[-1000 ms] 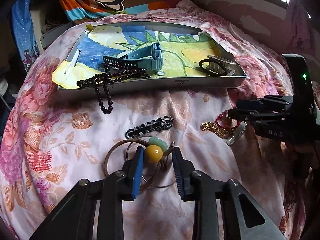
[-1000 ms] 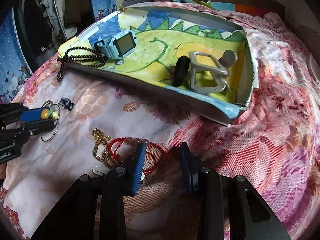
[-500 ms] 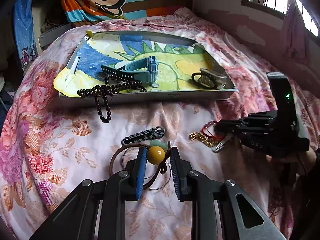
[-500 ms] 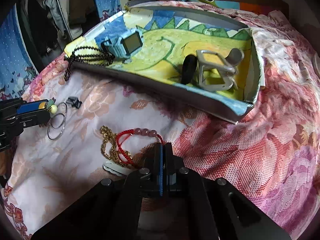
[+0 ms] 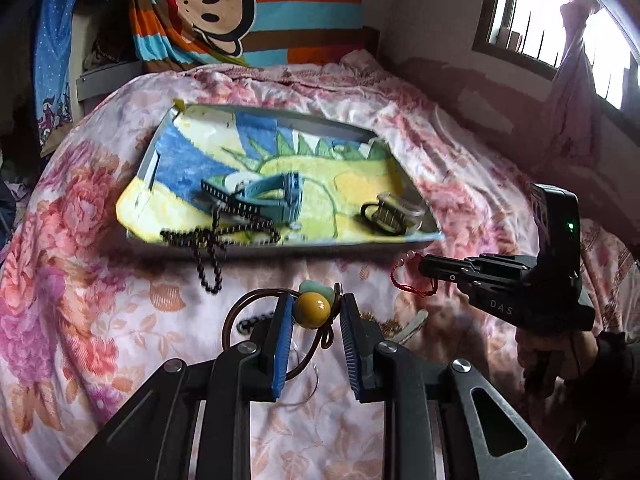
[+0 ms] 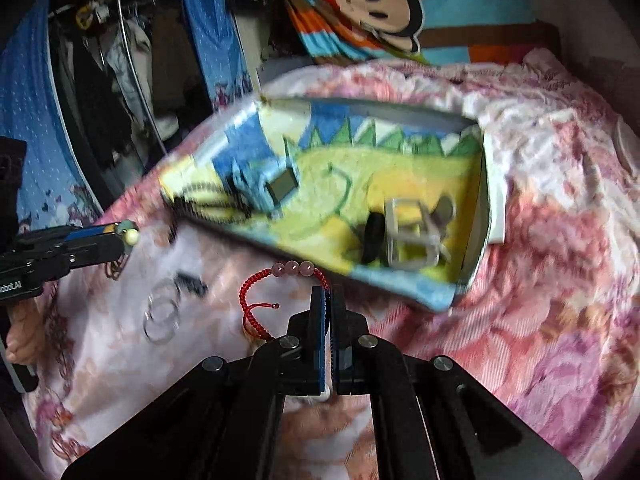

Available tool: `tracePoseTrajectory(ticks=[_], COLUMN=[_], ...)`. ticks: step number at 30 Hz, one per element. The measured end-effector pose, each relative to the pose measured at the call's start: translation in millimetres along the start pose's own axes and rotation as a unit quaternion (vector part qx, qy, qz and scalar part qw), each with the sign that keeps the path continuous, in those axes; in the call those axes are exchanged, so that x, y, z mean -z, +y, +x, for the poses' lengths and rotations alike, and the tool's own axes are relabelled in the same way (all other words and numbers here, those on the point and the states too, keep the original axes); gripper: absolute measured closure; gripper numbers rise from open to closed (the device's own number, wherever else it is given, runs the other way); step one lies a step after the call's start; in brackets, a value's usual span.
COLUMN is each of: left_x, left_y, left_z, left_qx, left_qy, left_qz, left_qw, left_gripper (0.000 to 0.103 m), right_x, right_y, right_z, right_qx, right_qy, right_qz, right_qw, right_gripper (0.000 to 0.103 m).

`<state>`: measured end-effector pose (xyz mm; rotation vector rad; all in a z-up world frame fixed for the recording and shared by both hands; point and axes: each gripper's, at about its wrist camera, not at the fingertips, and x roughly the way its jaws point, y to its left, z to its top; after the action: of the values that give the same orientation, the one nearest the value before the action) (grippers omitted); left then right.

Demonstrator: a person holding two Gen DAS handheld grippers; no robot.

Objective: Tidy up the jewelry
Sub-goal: 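Carry the red bracelet into the tray with right tool while left tool holds the ring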

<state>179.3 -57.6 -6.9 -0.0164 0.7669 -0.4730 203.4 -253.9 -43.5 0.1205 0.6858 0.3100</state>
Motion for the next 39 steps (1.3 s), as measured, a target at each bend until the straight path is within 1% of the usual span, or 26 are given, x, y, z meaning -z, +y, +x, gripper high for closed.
tracePoseTrajectory(ticks=[3,5,9,11,13,17,22,28,34,37,39], left_x=[-14,-28,-51,-57,-62,-66,-64,-59,-56,-55,-55], left_y=[0,3,18,29,43,59,65,68,66,65,63], left_z=[-4,-2,12,20,31,45,62,79,83,85,84], left_qx=[0.012,0.015,0.003,-0.003,-0.015,-0.043,-0.064,-0.077,-0.088,-0.086,-0.086], left_qy=[-0.025,-0.04,-0.054,-0.052,-0.048,-0.044,-0.026,-0.004,0.003,0.012,0.012], left_qz=[-0.002,-0.01,-0.028,-0.043,-0.06,-0.065,-0.056,-0.066,-0.063,-0.061,-0.062], left_qw=[0.9996,0.999,0.9982,0.9977,0.9969,0.996,0.996,0.9949,0.9942,0.9944,0.9943], left_gripper=[0.081,0.081,0.081,0.081,0.081,0.081,0.081,0.081,0.08,0.076,0.06], right_x=[-15,-24,-38,-39,-38,-33,-31,-27,-26,-27,-28], right_y=[1,2,7,10,13,14,7,4,2,2,3], right_z=[-1,4,25,36,45,60,66,74,74,72,69], right_qx=[0.002,0.002,0.005,0.013,0.029,0.044,0.048,0.052,0.055,0.059,0.062], right_qy=[-0.027,-0.036,-0.044,-0.041,-0.035,-0.019,-0.008,0.006,0.008,0.005,0.0], right_qz=[0.003,0.005,0.005,0.0,-0.008,-0.011,0.003,0.008,0.011,0.012,0.011], right_qw=[1.0,0.999,0.999,0.999,0.999,0.999,0.999,0.999,0.998,0.998,0.998], right_gripper=[0.101,0.101,0.101,0.101,0.101,0.101,0.101,0.1,0.099,0.096,0.089])
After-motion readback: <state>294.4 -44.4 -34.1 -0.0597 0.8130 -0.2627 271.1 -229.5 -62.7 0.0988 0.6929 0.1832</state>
